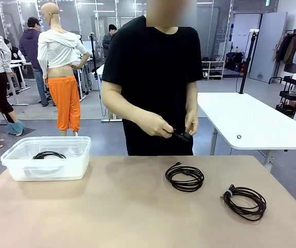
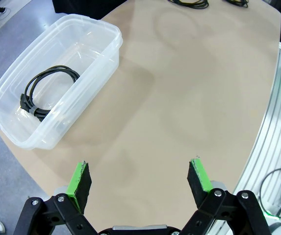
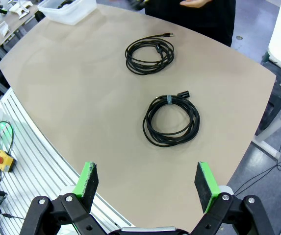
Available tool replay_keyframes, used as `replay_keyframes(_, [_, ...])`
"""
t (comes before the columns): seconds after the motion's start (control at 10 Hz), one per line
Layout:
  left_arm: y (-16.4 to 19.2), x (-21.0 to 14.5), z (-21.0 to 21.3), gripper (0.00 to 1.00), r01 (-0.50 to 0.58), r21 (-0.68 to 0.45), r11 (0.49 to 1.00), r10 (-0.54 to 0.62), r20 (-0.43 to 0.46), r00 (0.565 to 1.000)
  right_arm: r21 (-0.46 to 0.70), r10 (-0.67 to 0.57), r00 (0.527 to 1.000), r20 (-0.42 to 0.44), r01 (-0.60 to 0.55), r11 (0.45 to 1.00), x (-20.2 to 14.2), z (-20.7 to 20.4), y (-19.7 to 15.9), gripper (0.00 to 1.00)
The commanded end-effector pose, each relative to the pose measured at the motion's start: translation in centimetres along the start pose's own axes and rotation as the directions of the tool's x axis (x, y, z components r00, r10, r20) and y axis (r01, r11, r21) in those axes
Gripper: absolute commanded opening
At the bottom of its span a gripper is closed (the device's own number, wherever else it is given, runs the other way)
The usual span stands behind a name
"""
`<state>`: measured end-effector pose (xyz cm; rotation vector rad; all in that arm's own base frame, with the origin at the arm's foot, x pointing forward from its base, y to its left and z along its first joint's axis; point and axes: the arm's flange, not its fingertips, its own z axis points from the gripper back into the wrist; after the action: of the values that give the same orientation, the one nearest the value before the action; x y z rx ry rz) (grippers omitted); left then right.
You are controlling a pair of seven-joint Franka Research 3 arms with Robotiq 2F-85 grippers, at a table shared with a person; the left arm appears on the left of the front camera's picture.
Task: Organize and store the cables.
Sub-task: Place the Power Cable into the Organizing box.
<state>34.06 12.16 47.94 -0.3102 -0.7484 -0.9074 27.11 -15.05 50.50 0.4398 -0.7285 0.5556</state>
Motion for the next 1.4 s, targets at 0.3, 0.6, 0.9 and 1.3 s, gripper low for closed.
replay_keyframes(0.3, [0.2,0.1,-0.2,1.00,-0.012,0.013,1.000,0.012,-0.010,1.000,0.002,0.003,1.000,-0.001,-0.003,1.000,-0.1,0.0,-0.1,1.00])
replay_keyframes(0.6, [0.2,0.1,-0.2,1.00,-0.012,0.013,1.000,0.012,-0.010,1.000,0.002,0.003,1.000,-0.001,-0.003,1.000,-0.1,0.0,-0.1,1.00])
replay_keyframes(0.9, [0.2,0.1,-0.2,1.00,-0.012,0.013,1.000,0.012,-0.010,1.000,0.000,0.000,1.000,0.000,0.000,1.000,0.0,0.0,0.0,1.00])
replay_keyframes(1.3, [0.2,0.1,-0.2,1.00,-0.012,0.013,1.000,0.012,-0.010,1.000,0.014,0.277,0.929,-0.247,-0.282,0.959,7.4,-5.9,6.9,1.00])
